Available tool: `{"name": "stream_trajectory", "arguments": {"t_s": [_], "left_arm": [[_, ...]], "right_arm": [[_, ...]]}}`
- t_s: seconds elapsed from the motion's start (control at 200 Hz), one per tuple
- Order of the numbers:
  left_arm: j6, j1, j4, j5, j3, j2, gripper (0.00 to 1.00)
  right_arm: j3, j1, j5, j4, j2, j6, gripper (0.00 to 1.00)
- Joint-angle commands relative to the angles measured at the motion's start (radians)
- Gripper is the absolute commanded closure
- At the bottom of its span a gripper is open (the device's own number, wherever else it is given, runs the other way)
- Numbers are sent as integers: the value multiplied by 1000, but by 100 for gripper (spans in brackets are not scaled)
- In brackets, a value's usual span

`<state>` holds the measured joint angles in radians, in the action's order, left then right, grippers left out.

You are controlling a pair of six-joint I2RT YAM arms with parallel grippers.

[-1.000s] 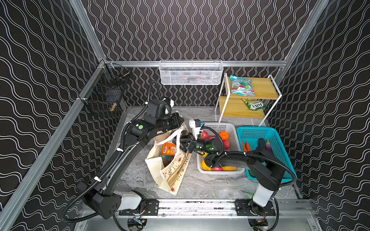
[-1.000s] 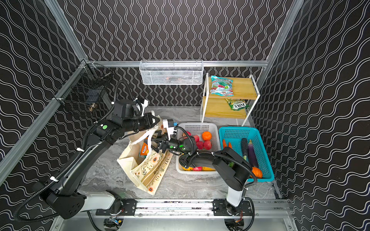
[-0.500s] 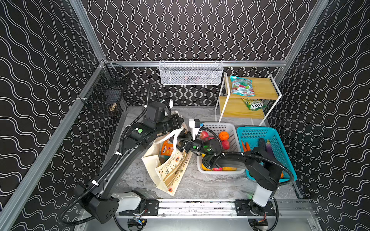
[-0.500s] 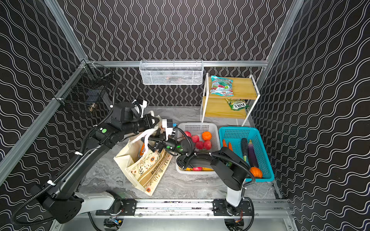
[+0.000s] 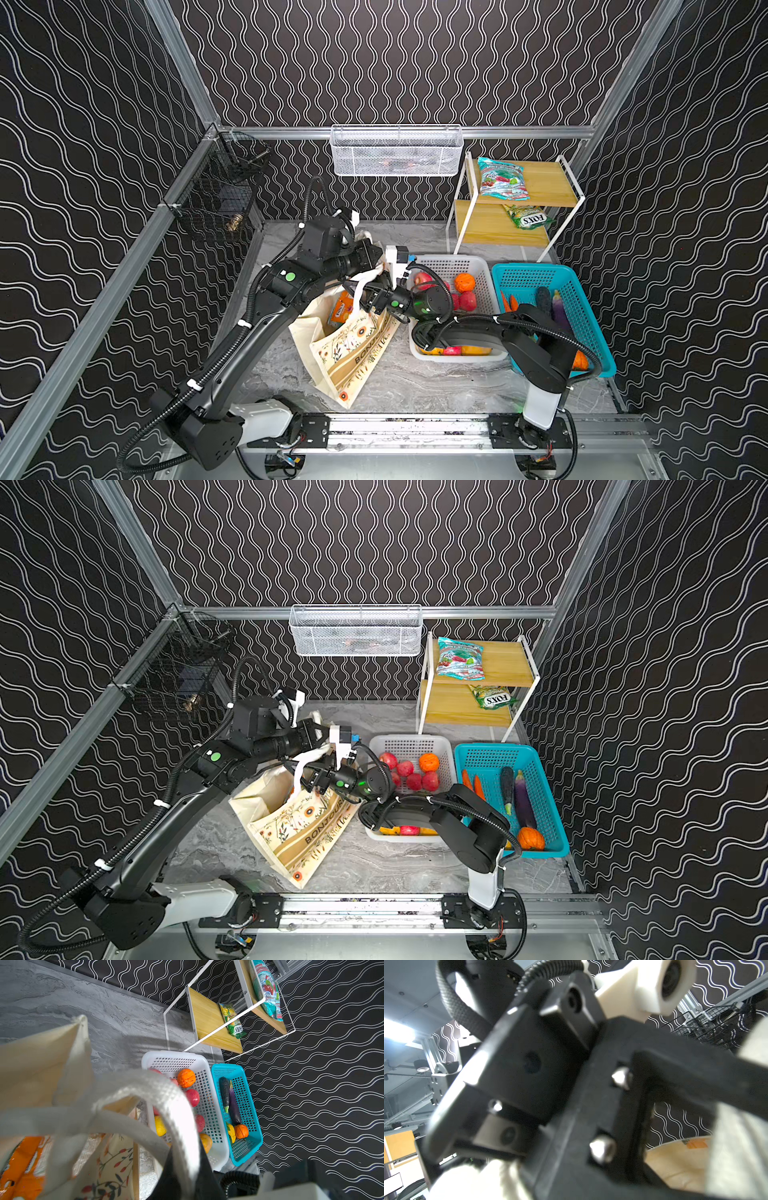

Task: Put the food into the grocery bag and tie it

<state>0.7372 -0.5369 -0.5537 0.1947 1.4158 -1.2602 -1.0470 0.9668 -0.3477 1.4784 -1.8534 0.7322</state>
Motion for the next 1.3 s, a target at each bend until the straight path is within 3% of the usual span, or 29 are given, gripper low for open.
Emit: {"name": "stream_trajectory", "arguments": {"t_s": [0.0,0.135,0.235,0.386,0.941,1.297], "left_arm": [[-27,-2,-98,-7,7,4,100],[-36,-2,-112,-13,21,8,100],[-44,-2,-128,-28,33,10,100],[-66,2,-163,-61,60,16,100],[-94,36,-197,-78,112,19,100],[-119,69,-268,-63,103,52,100]], "right_arm": [[-7,-2,55,248,13,40,40],[15,-2,59,247,25,47,66],[42,-3,59,238,42,44,78],[130,-7,55,194,93,26,87],[275,-13,-54,-134,254,-35,95],[321,-30,-16,-295,365,-145,95]]}}
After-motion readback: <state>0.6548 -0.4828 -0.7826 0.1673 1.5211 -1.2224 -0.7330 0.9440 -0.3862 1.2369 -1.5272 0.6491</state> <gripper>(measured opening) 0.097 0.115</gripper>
